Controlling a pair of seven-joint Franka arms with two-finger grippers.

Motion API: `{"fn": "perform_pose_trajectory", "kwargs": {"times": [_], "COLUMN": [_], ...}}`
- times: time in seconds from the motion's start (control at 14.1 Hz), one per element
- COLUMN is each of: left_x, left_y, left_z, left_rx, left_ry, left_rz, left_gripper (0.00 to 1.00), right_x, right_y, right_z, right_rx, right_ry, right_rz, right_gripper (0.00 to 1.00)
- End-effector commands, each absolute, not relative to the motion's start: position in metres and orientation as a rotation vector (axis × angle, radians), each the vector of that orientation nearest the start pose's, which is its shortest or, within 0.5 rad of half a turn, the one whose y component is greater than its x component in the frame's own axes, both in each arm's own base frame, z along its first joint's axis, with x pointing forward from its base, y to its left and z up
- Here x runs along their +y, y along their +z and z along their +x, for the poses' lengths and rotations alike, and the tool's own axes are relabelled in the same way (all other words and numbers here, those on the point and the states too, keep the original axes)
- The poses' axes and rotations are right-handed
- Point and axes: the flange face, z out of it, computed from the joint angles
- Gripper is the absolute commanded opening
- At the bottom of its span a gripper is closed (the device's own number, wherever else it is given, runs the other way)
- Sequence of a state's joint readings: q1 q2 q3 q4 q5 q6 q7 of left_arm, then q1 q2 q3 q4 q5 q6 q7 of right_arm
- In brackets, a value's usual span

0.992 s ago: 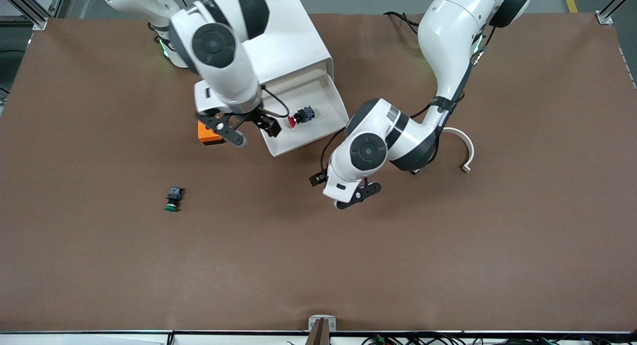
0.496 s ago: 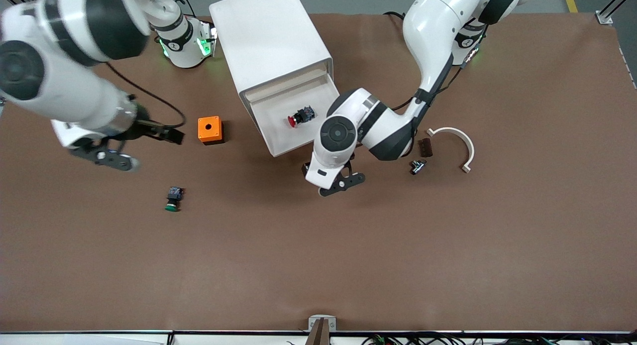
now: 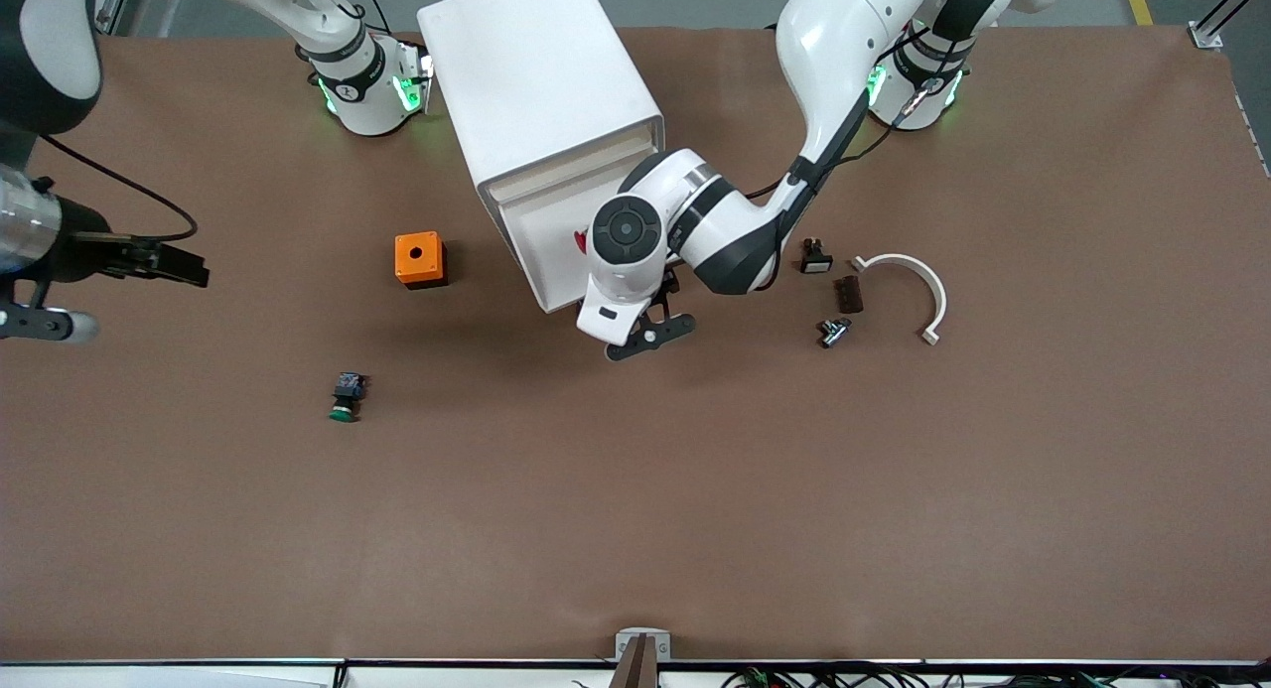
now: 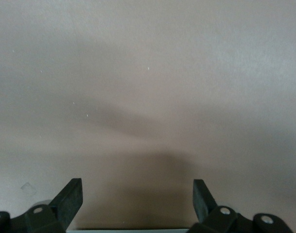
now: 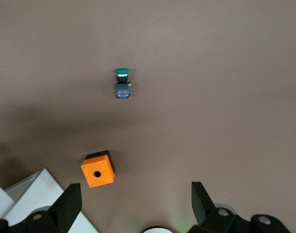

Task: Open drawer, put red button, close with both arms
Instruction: 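Push the drawer shut with the left gripper while the right gripper retracts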

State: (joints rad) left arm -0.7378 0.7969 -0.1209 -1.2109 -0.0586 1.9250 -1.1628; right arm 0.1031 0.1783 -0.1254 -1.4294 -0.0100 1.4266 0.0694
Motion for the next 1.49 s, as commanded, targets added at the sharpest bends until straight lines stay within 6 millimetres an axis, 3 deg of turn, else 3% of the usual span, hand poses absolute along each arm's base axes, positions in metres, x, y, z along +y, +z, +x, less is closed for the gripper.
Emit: {"fn": "perform_pose_trajectory", "kwargs": {"times": [0.0, 0.14, 0.64, 0.99, 1.06, 1.2, 1.42], "left_x": [-0.558, -0.565, -0.576, -0.588, -0.589, -0.592, -0.600], "left_y": [0.299, 0.298, 0.303, 0.306, 0.305, 0.304, 0.301], "left_z": [0.487, 0.476, 0.452, 0.432, 0.430, 0.426, 0.414], "left_rx": [-0.555, -0.545, -0.563, -0.593, -0.597, -0.601, -0.585], "left_ry": [0.257, 0.319, 0.539, 0.665, 0.692, 0.720, 0.757], "left_rz": [-3.079, -3.081, -3.055, -3.032, -3.030, -3.028, -3.024], "left_gripper": [1.00, 1.00, 1.00, 1.00, 1.00, 1.00, 1.00], "right_x": [-0.020, -0.035, -0.031, -0.031, -0.035, -0.036, -0.025], "right_y": [0.580, 0.579, 0.580, 0.616, 0.615, 0.635, 0.642], "right_z": [0.591, 0.590, 0.590, 0.589, 0.584, 0.578, 0.567], "right_rx": [0.101, 0.135, 0.082, 0.085, 0.097, 0.102, 0.140], "right_ry": [0.304, 0.318, 0.311, 0.203, 0.256, 0.258, 0.316], "right_rz": [-3.172, -3.155, -3.157, -3.175, -3.167, -3.159, -3.159], "right_gripper": [1.00, 1.00, 1.00, 1.00, 1.00, 1.00, 1.00]}}
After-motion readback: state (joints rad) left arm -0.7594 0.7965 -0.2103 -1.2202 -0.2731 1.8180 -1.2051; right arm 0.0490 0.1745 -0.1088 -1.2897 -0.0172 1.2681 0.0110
